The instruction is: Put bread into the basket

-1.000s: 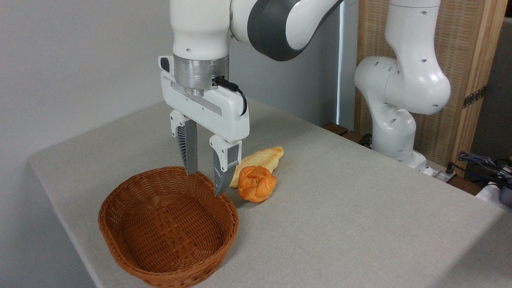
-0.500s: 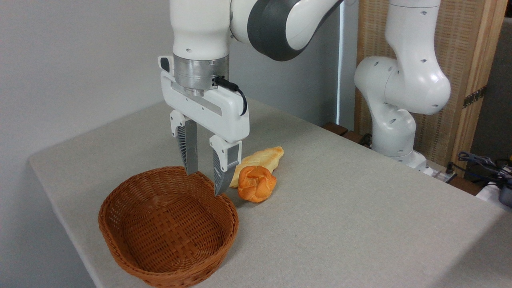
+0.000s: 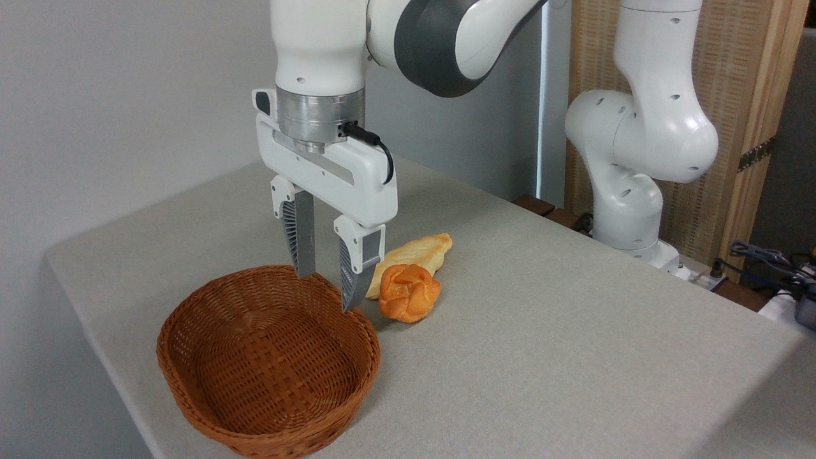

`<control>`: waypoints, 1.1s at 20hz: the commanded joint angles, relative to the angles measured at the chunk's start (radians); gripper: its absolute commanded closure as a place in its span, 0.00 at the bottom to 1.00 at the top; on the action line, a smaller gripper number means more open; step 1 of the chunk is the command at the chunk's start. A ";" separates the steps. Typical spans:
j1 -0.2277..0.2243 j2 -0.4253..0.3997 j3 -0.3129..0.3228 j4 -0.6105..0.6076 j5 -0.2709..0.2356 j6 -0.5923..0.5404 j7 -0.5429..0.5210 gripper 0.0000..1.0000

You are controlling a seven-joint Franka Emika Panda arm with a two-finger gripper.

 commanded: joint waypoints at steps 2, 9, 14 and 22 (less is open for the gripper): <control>0.007 0.007 -0.003 0.015 -0.013 -0.008 0.007 0.00; 0.007 0.005 -0.003 0.015 -0.011 -0.011 0.007 0.00; 0.004 0.005 -0.006 0.012 -0.011 -0.039 0.007 0.00; -0.026 -0.075 -0.014 -0.169 -0.011 -0.060 0.049 0.00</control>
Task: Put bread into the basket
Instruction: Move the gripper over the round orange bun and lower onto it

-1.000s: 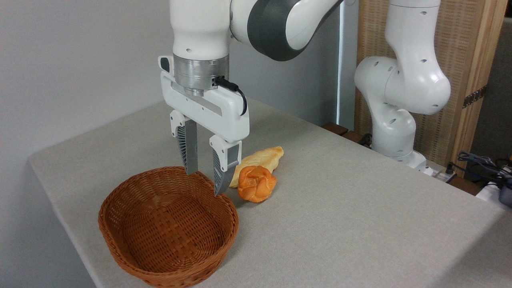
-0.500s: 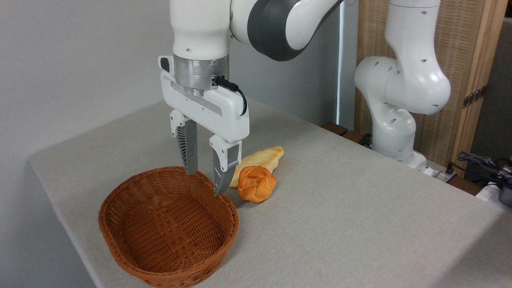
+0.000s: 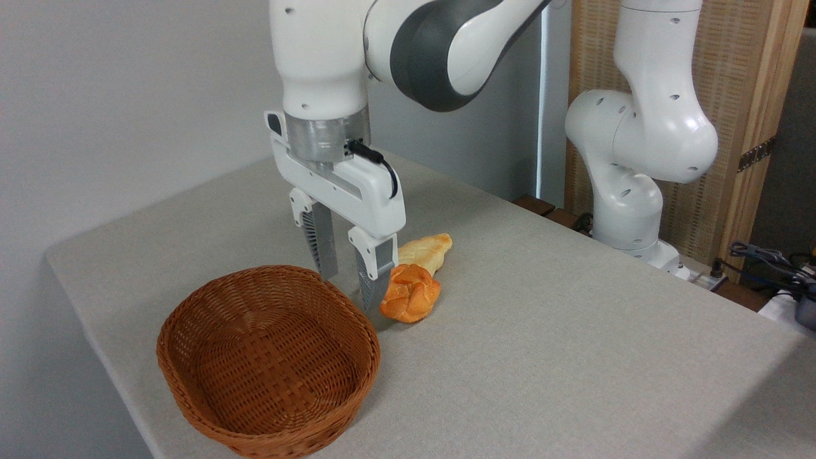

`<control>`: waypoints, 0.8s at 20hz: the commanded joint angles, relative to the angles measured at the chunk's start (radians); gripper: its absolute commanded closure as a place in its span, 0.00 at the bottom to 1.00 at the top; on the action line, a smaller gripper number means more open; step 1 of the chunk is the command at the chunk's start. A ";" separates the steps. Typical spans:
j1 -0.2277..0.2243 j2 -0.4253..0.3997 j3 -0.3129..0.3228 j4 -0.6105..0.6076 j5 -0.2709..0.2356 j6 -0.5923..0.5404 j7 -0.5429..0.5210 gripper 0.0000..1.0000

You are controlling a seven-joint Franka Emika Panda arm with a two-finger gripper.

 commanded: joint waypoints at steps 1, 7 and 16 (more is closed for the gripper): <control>-0.021 -0.097 0.004 -0.143 -0.011 -0.004 0.054 0.00; -0.027 -0.140 0.012 -0.238 -0.011 -0.023 0.112 0.00; -0.032 -0.125 0.012 -0.270 -0.006 -0.037 0.135 0.00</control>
